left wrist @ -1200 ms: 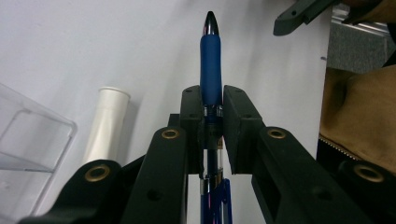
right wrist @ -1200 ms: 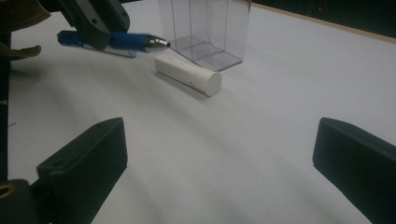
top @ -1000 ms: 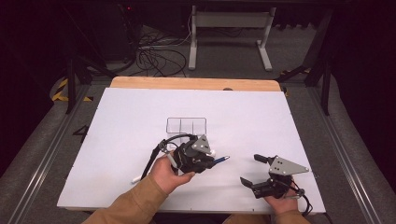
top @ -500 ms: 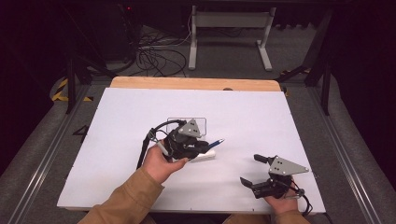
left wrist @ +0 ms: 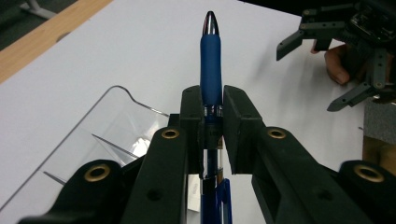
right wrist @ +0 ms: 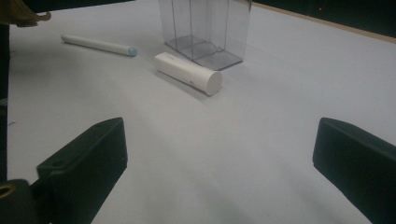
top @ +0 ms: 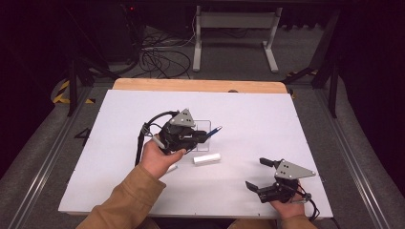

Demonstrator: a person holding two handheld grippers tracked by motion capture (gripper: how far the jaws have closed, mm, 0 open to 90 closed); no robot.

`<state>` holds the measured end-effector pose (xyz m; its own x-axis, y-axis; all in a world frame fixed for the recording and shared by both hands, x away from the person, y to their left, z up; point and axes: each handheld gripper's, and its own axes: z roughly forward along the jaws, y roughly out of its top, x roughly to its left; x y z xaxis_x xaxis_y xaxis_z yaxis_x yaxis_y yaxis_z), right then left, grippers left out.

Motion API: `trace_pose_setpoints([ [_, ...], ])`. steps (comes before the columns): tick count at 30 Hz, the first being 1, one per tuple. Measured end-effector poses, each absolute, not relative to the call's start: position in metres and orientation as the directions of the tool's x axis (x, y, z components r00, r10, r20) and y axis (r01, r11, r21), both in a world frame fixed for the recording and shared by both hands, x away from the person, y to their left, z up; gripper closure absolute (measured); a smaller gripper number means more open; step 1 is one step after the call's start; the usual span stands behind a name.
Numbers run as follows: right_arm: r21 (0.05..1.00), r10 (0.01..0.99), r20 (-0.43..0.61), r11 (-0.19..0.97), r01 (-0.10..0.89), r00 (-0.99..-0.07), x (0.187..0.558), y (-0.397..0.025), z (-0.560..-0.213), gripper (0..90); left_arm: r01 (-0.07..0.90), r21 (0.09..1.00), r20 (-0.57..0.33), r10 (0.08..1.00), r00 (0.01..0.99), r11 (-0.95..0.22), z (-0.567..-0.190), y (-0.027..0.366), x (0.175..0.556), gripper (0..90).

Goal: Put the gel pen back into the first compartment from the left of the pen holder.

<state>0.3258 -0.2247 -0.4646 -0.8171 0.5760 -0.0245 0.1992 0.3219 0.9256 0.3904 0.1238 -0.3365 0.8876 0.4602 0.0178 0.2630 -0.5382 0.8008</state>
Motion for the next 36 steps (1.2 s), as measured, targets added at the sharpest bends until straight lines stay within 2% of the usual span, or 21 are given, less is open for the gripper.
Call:
trace_pose_setpoints([
  [12,0.925,0.575,-0.025,0.323,0.199,-0.818,0.326,-0.225,-0.465,3.7,0.272,0.842,0.005,0.512,0.859,-0.466,-0.332,0.132,0.407,79.2],
  [19,0.926,0.577,-0.023,0.320,0.200,-0.817,0.326,-0.225,-0.465,3.7,0.238,0.870,0.038,0.539,0.841,-0.432,-0.332,0.138,0.413,79.2],
  [36,0.926,0.578,-0.020,0.318,0.203,-0.816,0.326,-0.225,-0.465,3.7,0.210,0.916,0.037,0.594,0.804,-0.342,-0.339,0.160,0.429,79.1],
])
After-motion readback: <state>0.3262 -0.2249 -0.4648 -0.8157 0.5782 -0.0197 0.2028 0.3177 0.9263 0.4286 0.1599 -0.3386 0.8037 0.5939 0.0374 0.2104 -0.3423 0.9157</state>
